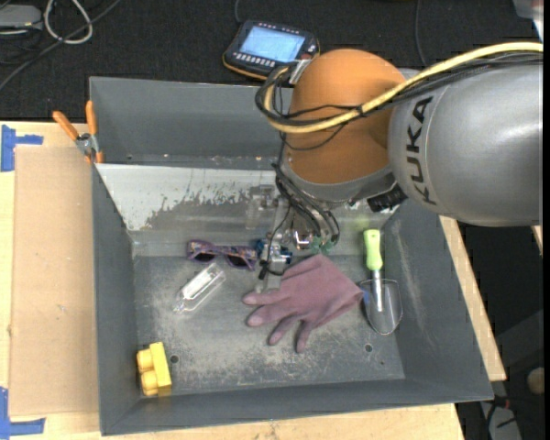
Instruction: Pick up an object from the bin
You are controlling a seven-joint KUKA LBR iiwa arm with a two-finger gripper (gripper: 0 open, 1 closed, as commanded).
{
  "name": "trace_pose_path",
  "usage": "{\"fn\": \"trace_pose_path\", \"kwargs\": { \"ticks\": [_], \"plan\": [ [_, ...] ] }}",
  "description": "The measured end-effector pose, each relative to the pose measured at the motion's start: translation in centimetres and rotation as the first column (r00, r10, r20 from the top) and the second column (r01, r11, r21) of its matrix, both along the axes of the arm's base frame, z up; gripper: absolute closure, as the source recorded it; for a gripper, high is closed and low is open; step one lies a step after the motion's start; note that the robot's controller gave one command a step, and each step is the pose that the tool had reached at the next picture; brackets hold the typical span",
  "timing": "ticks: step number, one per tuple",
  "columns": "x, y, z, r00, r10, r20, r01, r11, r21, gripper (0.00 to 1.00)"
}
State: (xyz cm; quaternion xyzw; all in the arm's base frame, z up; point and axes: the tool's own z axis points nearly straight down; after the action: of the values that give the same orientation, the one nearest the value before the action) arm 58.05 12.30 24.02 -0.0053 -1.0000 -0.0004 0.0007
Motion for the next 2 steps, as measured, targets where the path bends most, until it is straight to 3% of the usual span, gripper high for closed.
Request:
{"fn": "trace_pose_path", "kwargs": {
  "ticks": [1, 2],
  "plan": [
    [0.0, 0.0, 0.0, 1.0, 0.0, 0.0, 0.0, 1.0, 0.0, 0.0],
    [-4.4, -7.1, -3.5, 0.989, 0.148, -0.002, -0.148, 0.989, 0.0, 0.0]
  ]
}}
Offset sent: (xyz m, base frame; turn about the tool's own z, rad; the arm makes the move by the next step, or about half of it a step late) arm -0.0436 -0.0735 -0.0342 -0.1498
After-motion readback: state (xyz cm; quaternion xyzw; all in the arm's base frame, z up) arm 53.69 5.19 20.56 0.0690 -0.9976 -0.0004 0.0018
